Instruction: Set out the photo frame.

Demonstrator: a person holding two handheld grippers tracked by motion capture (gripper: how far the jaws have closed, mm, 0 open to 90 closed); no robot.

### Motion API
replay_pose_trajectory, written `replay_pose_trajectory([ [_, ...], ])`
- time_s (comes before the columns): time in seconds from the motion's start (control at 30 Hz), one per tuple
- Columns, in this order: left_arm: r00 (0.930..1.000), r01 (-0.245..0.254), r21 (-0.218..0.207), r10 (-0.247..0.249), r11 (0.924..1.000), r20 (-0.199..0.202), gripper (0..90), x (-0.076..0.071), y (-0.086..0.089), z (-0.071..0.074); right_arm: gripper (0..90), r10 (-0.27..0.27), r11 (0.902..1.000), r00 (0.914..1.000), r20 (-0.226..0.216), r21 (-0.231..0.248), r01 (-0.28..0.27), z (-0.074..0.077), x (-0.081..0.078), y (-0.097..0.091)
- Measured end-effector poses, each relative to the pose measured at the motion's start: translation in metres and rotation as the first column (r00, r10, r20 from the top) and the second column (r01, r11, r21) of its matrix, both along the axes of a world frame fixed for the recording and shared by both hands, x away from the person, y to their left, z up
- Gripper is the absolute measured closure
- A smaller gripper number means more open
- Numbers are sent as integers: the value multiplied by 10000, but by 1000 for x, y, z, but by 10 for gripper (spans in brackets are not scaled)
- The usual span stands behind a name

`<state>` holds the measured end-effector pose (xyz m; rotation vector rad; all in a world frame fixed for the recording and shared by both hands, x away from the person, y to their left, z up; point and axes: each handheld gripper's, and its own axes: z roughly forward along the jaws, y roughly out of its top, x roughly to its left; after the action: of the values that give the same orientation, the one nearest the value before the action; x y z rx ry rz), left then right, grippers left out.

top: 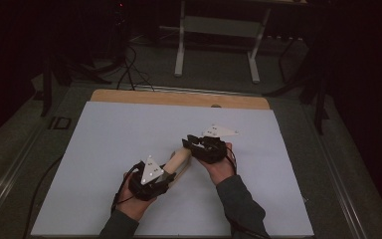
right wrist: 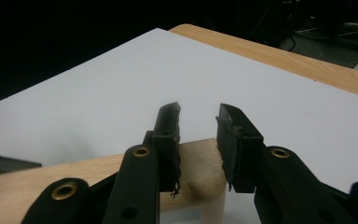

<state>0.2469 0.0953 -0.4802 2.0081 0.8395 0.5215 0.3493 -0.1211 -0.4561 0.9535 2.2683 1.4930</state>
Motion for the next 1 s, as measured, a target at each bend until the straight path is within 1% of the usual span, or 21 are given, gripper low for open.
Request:
replay_pose_trajectory([
  [0.07,9999,126,-13,-126,9999,1,609,2,2,0,695,-5,10000,10000,8,-4,5,0,0,-1],
  [0.1,9999,154,-74,-154,9999,-51,610,3,3,0,702,-4,10000,10000,71,-15,5,1,-1,-3],
  [0.13,9997,181,-226,-184,9996,-141,610,6,5,0,703,-14,10000,9999,111,-10,14,1,-1,-4],
  [0.23,9990,359,-376,-368,9986,-246,612,9,9,-1,702,47,10000,9998,208,67,-49,1,-3,-11],
  [0.33,9977,636,-369,-643,9973,-197,615,11,10,-1,693,87,10000,9997,237,-14,-87,0,-4,-20],
  [0.43,9954,897,-509,-913,9947,-289,618,14,13,-2,688,-2,10000,9998,215,-25,2,-2,-5,-27],
  [0.53,9925,1154,-457,-1170,9923,-342,619,18,15,-1,689,-78,10000,9997,243,43,77,-1,-6,-32],
  [0.63,9899,1362,-336,-1374,9901,-347,619,22,16,0,706,-183,9998,9993,311,42,181,0,-5,-34],
  [0.73,9880,1488,-460,-1505,9878,-355,620,25,18,-1,757,-359,9993,9990,267,-41,360,0,-3,-34],
  [0.83,9861,1626,-394,-1638,9859,-270,620,25,18,-1,802,-493,9987,9986,203,-120,495,-3,1,-34],
  [1.0,9819,1877,-431,-1886,9813,-170,620,26,19,-2,809,-539,9985,9982,253,4,539,-2,1,-30],
])
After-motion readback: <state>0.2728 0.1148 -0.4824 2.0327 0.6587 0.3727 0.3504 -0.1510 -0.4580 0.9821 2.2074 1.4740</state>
